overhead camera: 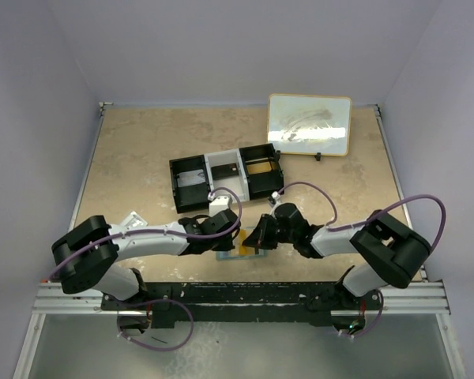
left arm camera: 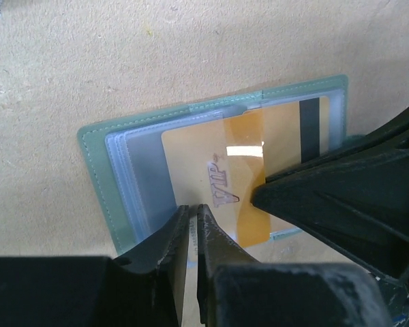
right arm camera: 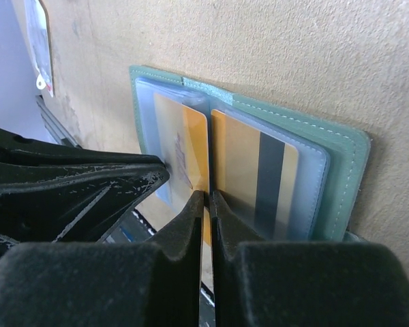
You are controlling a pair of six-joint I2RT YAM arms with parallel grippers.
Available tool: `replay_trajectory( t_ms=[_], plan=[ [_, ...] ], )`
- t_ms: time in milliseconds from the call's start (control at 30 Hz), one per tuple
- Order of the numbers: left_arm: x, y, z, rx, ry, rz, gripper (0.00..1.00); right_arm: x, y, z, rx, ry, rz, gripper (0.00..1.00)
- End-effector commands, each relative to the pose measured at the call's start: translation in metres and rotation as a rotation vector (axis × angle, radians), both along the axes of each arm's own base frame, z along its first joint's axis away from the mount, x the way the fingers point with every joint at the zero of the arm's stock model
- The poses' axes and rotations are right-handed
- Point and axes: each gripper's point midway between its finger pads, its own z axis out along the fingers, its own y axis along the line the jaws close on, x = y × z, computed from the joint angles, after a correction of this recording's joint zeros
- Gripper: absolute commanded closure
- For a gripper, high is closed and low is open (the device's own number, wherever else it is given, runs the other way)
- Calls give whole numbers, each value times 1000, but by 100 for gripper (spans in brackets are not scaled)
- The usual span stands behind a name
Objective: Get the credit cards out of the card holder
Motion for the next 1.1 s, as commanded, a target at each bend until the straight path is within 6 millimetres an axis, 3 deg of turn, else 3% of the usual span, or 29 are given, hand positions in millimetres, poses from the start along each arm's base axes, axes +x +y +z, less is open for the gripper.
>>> replay_trajectory(
  t_ms=[0, 267, 433, 567, 667, 800, 1067],
  plan=[
    [-3, 6, -7, 34, 7, 10, 95, -1, -1, 7, 21, -16, 1, 92],
    [-4, 14, -10, 53, 2, 19, 100, 1, 12, 21, 137, -38, 7, 78],
    [-4, 16, -8, 56, 0, 22, 100, 1, 18, 19, 168, -28, 18, 75],
    [-5, 18, -6, 46, -5, 29, 100, 5, 22, 24, 183, -53, 29, 76],
    [-5, 18, -5, 41, -7, 32, 100, 5, 25, 28, 197, -63, 43, 83],
    [-5, 19, -5, 45, -7, 33, 100, -2, 15, 20, 151, -21, 29, 90],
    [-5, 19, -8, 46, -4, 30, 100, -5, -4, 18, 103, -29, -36, 91]
  ],
)
